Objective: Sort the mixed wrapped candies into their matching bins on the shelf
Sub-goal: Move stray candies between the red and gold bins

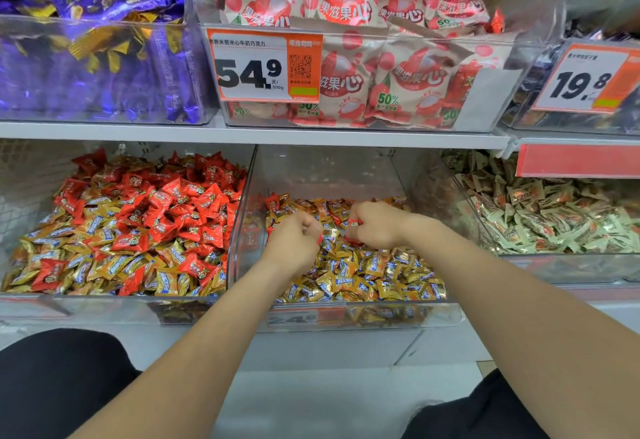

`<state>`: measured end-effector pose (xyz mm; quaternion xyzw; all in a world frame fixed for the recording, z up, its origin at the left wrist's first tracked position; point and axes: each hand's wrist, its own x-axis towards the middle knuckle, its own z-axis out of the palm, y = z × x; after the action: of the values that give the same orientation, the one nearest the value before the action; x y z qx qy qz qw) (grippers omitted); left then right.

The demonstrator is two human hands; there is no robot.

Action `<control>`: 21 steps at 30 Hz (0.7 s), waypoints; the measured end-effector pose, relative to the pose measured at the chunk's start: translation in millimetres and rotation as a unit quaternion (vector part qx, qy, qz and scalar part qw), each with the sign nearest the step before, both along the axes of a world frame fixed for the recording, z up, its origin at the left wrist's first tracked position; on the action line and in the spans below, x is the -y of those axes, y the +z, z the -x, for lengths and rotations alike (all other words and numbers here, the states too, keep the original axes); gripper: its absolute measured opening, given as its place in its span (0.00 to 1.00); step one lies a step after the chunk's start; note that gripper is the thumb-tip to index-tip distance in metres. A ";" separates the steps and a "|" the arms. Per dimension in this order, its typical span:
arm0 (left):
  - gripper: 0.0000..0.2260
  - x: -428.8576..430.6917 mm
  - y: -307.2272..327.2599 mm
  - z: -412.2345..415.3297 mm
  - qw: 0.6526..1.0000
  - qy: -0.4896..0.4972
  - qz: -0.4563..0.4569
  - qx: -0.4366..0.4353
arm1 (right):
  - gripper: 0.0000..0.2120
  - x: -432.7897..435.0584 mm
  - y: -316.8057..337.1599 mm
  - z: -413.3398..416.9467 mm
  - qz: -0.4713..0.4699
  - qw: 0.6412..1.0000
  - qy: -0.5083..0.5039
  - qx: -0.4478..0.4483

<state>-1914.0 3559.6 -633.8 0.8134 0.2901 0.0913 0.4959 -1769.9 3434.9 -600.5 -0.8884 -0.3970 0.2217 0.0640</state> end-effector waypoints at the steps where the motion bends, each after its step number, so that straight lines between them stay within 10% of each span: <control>1: 0.10 1.1 1.9 -0.3 1.000 0.003 0.012 0.001 | 0.11 0.8 1.3 -1.7 -0.038 0.999 -0.018 -0.015; 10: 0.14 14.6 32.4 9.1 0.996 0.010 0.075 0.046 | 0.17 19.2 30.2 3.0 -0.163 0.978 -0.124 -0.036; 16: 0.11 9.1 77.7 36.4 0.990 0.000 -0.084 0.110 | 0.11 0.3 53.2 51.3 -0.291 0.939 -0.095 -0.156; 21: 0.13 -40.1 117.8 84.9 0.976 -0.019 -0.208 0.068 | 0.05 -29.9 75.1 115.8 -0.434 0.815 -0.138 -0.359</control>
<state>-1998.9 3599.7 -516.0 0.8958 0.2148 0.1954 0.3364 -1885.7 3464.8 -525.4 -0.6710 -0.2740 0.3186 0.6109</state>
